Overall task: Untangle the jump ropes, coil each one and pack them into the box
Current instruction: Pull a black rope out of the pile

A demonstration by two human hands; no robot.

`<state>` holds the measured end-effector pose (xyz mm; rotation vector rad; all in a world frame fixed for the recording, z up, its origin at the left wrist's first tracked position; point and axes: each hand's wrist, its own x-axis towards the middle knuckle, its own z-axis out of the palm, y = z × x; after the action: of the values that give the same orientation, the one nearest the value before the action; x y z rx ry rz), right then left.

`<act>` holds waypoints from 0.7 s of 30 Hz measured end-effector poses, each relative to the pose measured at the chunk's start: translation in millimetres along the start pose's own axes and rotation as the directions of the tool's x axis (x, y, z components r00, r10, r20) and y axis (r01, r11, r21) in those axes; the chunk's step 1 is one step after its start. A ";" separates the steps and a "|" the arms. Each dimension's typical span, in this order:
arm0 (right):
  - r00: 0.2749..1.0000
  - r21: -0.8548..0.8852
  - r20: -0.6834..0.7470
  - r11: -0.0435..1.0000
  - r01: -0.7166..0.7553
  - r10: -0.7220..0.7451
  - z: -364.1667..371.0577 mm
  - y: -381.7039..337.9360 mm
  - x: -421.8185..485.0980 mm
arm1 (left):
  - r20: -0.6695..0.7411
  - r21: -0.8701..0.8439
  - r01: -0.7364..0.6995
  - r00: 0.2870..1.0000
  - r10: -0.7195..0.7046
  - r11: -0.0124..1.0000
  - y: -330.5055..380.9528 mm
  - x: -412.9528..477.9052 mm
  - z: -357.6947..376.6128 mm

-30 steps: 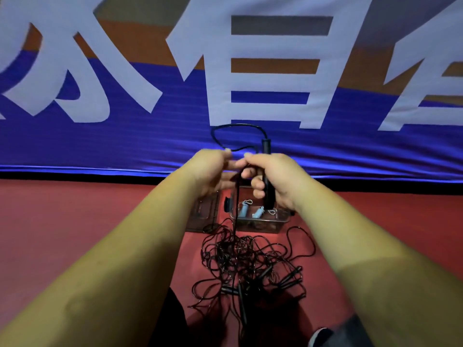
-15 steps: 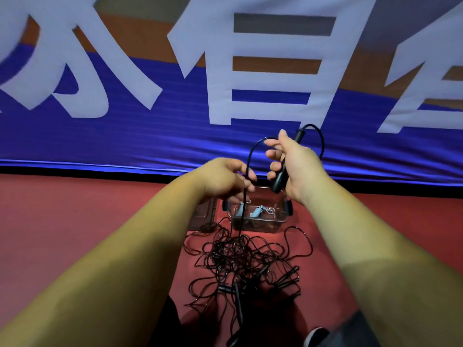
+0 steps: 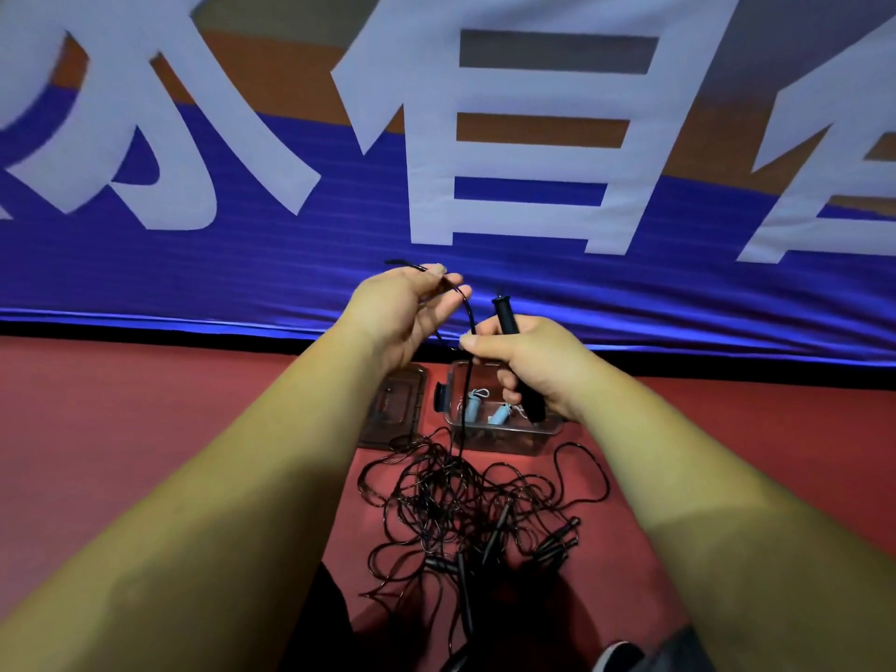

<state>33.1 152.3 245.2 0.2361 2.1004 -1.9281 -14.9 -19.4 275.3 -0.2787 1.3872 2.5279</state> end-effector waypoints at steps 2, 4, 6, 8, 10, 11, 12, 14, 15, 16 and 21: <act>1.000 0.092 -0.001 0.996 0.012 -0.012 0.7 -2.8 0.3 | -0.006 0.047 0.024 1.000 -0.024 0.999 -0.3 -1.6 1.6; 0.999 0.184 0.018 0.983 0.024 -0.028 1.1 -6.3 0.3 | -0.018 0.172 0.062 0.998 -0.060 0.983 -1.3 -4.8 2.2; 0.998 0.263 0.027 0.964 0.046 -0.054 1.6 -10.6 0.2 | -0.005 0.367 0.103 0.994 -0.109 0.925 -4.3 -7.5 1.2; 0.998 0.349 -0.011 0.935 0.069 -0.069 1.2 -15.3 0.4 | 0.064 0.567 0.139 0.975 -0.212 0.812 -9.1 -9.6 -2.2; 0.995 0.438 -0.077 0.894 0.089 -0.061 -1.7 -18.9 1.5 | 0.147 0.742 0.107 0.938 -0.315 0.662 -18.2 -9.4 -8.1; 0.993 0.478 -0.105 0.873 0.099 -0.055 -4.2 -20.2 2.1 | 0.185 0.805 0.060 0.920 -0.346 0.590 -23.1 -9.0 -11.1; 0.991 0.515 -0.125 0.851 0.107 -0.049 -7.2 -20.9 3.0 | 0.220 0.848 0.008 0.904 -0.366 0.531 -27.5 -8.7 -13.9; 0.987 0.572 -0.158 0.811 0.120 -0.035 -13.4 -22.0 5.4 | 0.268 0.876 -0.059 0.885 -0.381 0.479 -33.8 -8.2 -17.0; 0.984 0.588 -0.176 0.799 0.127 -0.027 -16.1 -22.5 6.5 | 0.281 0.870 -0.067 0.882 -0.379 0.489 -34.3 -8.0 -17.1; 0.980 0.588 -0.199 0.798 0.134 -0.018 -18.3 -22.1 8.0 | 0.286 0.855 -0.059 0.882 -0.374 0.515 -32.8 -8.8 -16.1; 0.960 0.334 -0.273 0.942 0.030 0.067 -26.9 -11.2 18.7 | 0.293 0.680 -0.011 0.920 -0.259 0.733 -13.8 -11.2 -4.0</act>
<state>9.4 176.6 251.8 0.6335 1.9001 -2.3530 0.1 -17.0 265.3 0.2317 1.9039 1.6738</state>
